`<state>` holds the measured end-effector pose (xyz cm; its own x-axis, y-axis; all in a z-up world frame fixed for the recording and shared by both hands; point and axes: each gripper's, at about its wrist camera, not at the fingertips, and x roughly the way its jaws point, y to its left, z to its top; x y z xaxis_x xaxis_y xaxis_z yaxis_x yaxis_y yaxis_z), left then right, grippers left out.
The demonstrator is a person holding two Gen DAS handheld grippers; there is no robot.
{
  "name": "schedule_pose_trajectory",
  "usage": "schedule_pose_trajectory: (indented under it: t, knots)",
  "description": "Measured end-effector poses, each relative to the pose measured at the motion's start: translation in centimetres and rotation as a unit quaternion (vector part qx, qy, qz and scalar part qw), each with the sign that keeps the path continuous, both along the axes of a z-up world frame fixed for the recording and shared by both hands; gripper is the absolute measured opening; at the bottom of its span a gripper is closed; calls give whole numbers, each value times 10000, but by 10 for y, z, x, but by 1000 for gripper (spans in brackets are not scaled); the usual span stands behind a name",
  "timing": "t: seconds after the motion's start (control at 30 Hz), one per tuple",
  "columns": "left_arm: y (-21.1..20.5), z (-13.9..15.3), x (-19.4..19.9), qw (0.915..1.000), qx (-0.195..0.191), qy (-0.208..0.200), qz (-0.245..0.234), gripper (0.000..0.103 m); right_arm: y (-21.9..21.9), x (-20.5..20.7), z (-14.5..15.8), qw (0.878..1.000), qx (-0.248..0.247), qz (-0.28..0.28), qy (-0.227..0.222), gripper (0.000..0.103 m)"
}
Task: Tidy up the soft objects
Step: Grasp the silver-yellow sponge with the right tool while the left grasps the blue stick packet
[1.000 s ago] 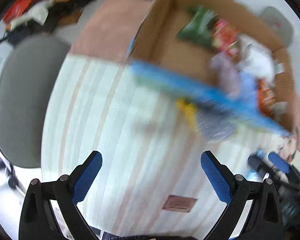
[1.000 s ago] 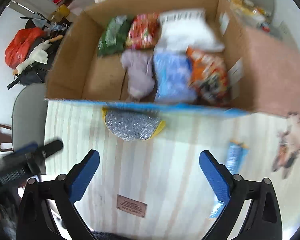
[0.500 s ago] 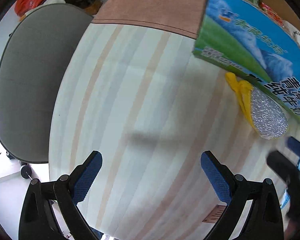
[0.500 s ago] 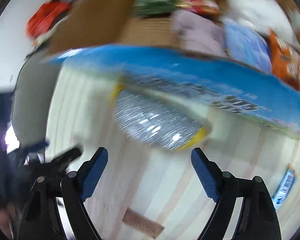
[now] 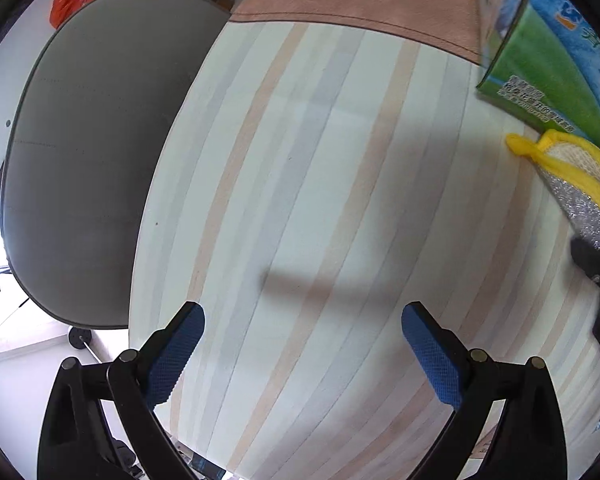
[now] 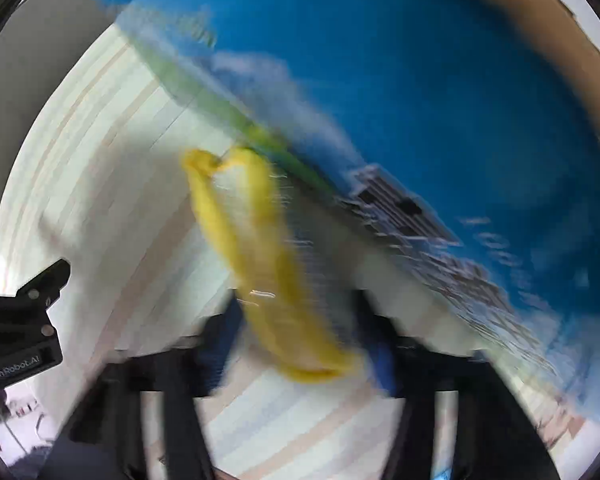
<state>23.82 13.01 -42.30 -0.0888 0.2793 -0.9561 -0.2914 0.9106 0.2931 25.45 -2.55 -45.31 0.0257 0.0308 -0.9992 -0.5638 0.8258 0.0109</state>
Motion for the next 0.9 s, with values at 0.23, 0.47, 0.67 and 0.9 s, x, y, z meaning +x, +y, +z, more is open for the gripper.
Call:
schedule_pose_trajectory:
  t: [0.23,0.47,0.67,0.9]
  knots:
    - [-13,10,-5,9997,-119,-101,-202,101,-45,-23,19,9959,386,-777,272,34]
    - [-85,34,5,9911,-969,-316,-854,101,-168,-66,71,9693,854,-2300,159,33]
    - [-210,34,5,9613,-1626,-74,-2224,101,-284,-105,70,9296,400,-3663,49,33]
    - [-323,-6,2,9273,-2337,599,-2862,101,-391,-141,21,8828,1100,-4497,797,34]
